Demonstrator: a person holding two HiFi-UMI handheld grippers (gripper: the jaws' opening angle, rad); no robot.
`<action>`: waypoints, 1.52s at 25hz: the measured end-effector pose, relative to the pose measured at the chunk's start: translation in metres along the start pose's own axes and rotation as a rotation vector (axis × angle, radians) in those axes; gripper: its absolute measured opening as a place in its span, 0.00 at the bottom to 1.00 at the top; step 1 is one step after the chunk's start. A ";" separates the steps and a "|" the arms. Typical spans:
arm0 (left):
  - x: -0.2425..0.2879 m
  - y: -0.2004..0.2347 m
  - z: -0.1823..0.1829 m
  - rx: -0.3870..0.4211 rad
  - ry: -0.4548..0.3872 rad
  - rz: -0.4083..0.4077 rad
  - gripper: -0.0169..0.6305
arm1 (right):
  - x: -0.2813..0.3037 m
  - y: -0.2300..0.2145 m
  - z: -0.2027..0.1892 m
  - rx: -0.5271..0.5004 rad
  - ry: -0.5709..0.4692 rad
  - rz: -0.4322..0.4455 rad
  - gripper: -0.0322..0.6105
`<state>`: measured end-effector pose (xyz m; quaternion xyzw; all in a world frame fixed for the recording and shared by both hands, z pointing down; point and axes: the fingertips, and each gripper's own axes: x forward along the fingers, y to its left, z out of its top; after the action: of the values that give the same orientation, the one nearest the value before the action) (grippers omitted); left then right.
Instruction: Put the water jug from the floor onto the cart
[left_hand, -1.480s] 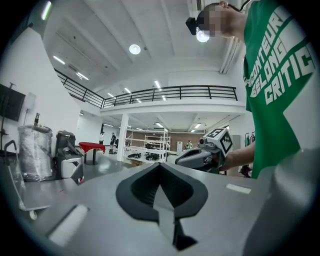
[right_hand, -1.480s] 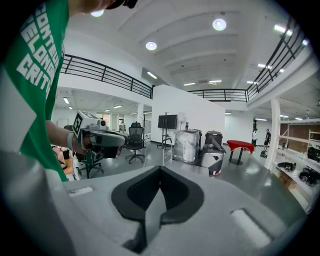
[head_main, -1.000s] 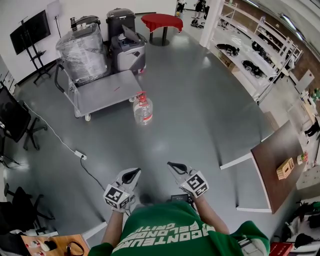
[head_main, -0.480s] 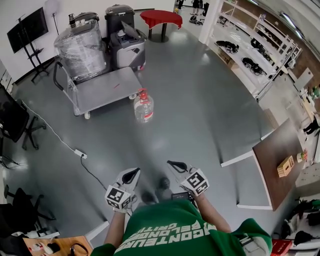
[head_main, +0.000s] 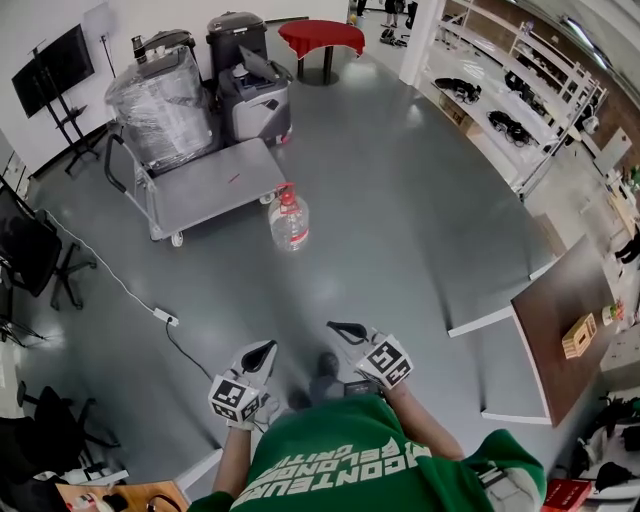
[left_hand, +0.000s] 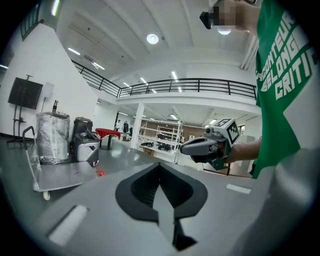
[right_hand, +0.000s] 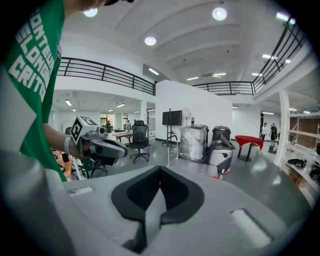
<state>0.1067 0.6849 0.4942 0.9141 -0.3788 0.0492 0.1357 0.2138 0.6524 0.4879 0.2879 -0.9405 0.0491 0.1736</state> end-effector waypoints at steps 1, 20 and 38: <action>0.006 0.001 0.002 0.003 0.003 -0.004 0.04 | 0.001 -0.005 0.001 0.001 -0.003 0.000 0.04; 0.081 0.003 0.025 0.034 0.024 -0.069 0.04 | -0.012 -0.083 -0.008 0.038 -0.012 -0.071 0.04; 0.097 0.008 0.029 0.016 0.026 -0.115 0.04 | -0.017 -0.103 -0.017 0.073 -0.009 -0.130 0.04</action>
<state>0.1694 0.6058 0.4861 0.9348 -0.3233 0.0561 0.1361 0.2899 0.5794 0.4967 0.3549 -0.9181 0.0705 0.1619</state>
